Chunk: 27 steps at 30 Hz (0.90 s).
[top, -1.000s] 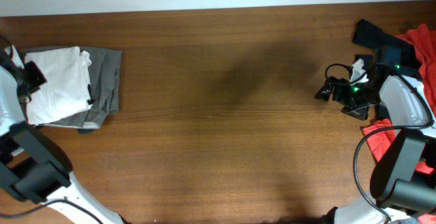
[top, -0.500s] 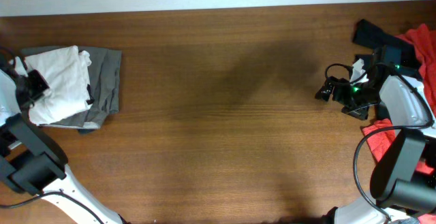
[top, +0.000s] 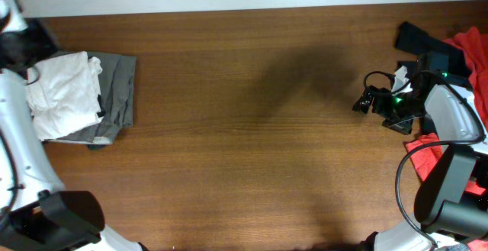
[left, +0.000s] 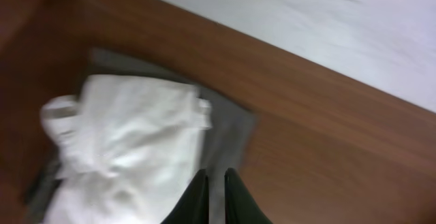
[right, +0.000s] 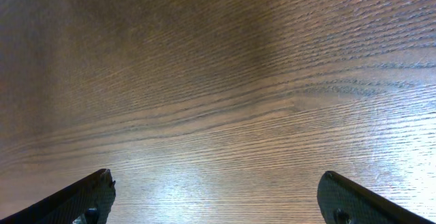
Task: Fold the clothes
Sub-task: 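Release the white bundle and lift the left gripper upward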
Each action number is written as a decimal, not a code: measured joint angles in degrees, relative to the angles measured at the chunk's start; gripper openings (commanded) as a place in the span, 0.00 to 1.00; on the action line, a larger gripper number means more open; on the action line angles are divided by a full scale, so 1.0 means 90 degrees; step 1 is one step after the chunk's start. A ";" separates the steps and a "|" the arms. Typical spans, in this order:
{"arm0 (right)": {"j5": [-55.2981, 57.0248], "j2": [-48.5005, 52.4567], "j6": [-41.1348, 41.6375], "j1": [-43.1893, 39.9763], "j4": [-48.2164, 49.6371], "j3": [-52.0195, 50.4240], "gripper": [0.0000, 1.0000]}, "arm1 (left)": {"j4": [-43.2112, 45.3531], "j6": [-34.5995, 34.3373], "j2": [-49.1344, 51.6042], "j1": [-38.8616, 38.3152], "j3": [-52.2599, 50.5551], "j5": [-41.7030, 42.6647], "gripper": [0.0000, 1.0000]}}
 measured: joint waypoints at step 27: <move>0.0000 -0.0019 0.0010 0.0005 -0.0002 0.0000 0.99 | -0.0041 -0.0095 0.0087 -0.0882 -0.0015 0.0029 0.99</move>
